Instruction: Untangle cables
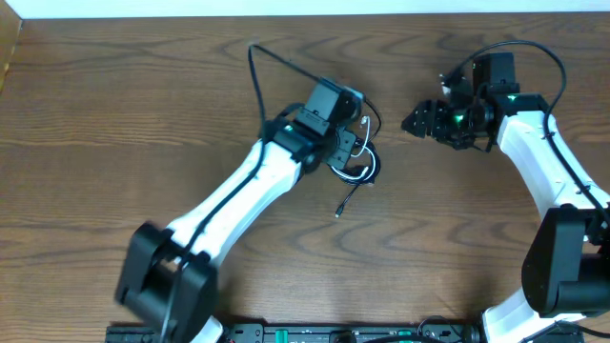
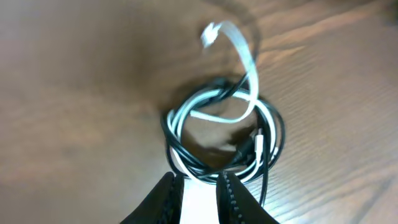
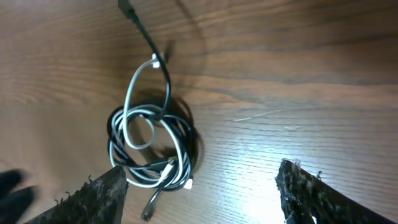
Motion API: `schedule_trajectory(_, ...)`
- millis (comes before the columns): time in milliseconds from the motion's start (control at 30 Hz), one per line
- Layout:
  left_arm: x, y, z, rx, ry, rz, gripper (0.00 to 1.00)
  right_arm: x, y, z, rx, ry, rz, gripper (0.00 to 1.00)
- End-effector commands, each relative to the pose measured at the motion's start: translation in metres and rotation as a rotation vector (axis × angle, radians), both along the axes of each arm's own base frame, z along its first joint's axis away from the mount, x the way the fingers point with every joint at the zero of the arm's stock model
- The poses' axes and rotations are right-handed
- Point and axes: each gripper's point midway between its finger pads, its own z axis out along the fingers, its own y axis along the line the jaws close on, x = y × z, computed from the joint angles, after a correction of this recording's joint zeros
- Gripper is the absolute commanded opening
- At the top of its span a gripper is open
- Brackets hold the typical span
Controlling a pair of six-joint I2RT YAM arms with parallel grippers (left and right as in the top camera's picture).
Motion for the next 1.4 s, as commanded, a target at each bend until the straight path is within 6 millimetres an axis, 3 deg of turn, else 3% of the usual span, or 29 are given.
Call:
schedule_trajectory(0,0.001,0.004,-0.031,-0.080,0.153,0.322,0.26,0.004,-0.002,0.007,-0.002,-0.008,-0.026,0.73)
schedule_trajectory(100,-0.001,0.005,-0.055,-0.088,0.228,0.447,0.34,0.002,-0.002,0.006,-0.003,0.000,-0.025,0.74)
schedule_trajectory(300,-0.004,0.007,-0.078,-0.060,0.275,0.486,0.40,0.001,-0.004,0.004,-0.018,0.007,-0.028,0.74)
schedule_trajectory(567,-0.006,0.007,-0.106,-0.044,0.323,0.532,0.41,0.001,-0.004,0.004,-0.018,0.006,-0.027,0.74)
schedule_trajectory(633,-0.001,0.004,-0.104,-0.062,0.306,0.528,0.34,0.001,-0.004,0.004,-0.018,0.007,-0.027,0.74)
schedule_trajectory(733,0.007,-0.002,-0.100,-0.083,0.269,0.492,0.09,0.000,-0.004,0.004,-0.018,0.010,-0.027,0.74)
schedule_trajectory(900,0.018,-0.005,-0.094,-0.050,0.185,0.325,0.07,0.000,-0.004,0.004,-0.018,0.010,-0.028,0.74)
schedule_trajectory(1033,0.040,0.011,-0.060,0.019,0.023,0.233,0.07,-0.001,-0.004,0.004,-0.019,0.016,-0.027,0.74)
schedule_trajectory(1233,0.071,0.071,0.054,0.293,-0.416,0.295,0.07,0.000,-0.008,0.002,-0.043,0.012,-0.030,0.74)
schedule_trajectory(1367,0.070,0.072,0.095,0.344,-0.539,0.250,0.07,0.001,-0.010,0.001,-0.053,0.007,-0.035,0.74)
